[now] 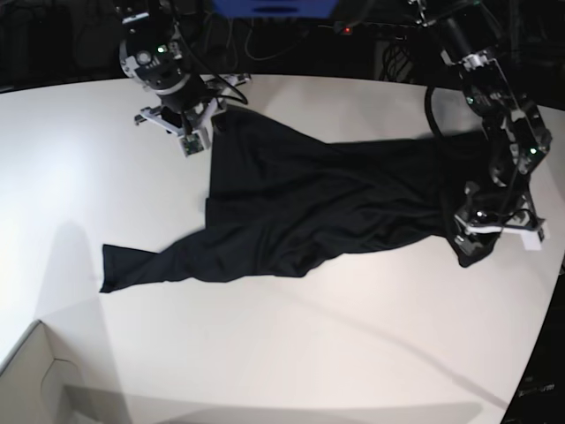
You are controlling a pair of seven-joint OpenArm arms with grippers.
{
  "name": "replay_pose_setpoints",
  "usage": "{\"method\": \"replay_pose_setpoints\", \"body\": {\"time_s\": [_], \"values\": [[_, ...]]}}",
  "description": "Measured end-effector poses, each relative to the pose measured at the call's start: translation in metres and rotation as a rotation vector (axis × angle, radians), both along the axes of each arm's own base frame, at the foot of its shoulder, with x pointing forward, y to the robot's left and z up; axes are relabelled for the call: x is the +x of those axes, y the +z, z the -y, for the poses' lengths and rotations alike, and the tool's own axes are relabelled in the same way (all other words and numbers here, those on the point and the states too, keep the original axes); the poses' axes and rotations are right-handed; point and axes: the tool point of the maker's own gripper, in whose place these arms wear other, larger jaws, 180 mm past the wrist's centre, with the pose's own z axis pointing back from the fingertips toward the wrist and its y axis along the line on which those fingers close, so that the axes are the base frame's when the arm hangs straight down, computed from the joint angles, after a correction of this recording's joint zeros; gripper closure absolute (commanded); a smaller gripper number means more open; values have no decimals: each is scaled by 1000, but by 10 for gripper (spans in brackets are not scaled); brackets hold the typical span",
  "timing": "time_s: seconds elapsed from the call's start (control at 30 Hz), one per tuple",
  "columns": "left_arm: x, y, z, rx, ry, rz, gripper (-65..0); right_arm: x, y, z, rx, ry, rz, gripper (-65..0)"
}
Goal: Layout the t-shirt on the table in an organized manner, then fold the t-shirt properly
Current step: 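Pull the grasped shirt end outward with the left gripper, stretching it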
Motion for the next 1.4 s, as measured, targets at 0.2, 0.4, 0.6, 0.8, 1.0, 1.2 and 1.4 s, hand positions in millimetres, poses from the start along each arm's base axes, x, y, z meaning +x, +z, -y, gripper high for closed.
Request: {"method": "replay_pose_setpoints", "body": {"time_s": [0.2,0.4,0.6,0.8,1.0,1.2,1.4], "values": [[8,-16,6,52,-8,-64,-298,0,0,0,0,0,0,-173],[7,-42,8,30,-10,-138,-298,0,0,1,-1,-4,0,-173],[15,-53,13,-6,-14,-161,-291,1,0,1,-1,-4,1,-173],[19,-53,26,20,-73,-170,0,1,0,1,-1,-4,1,-173],[12,-54,20,39,-79,-176,-4,1,0,2,-2,-6,0,-173],[-4,9,10,141,-58,-27,-4,3,1,3,-4,-5,7,-173],[-46,47,-29,176,78,57,-4,2,0,3,-5,-5,4,-173]]}}
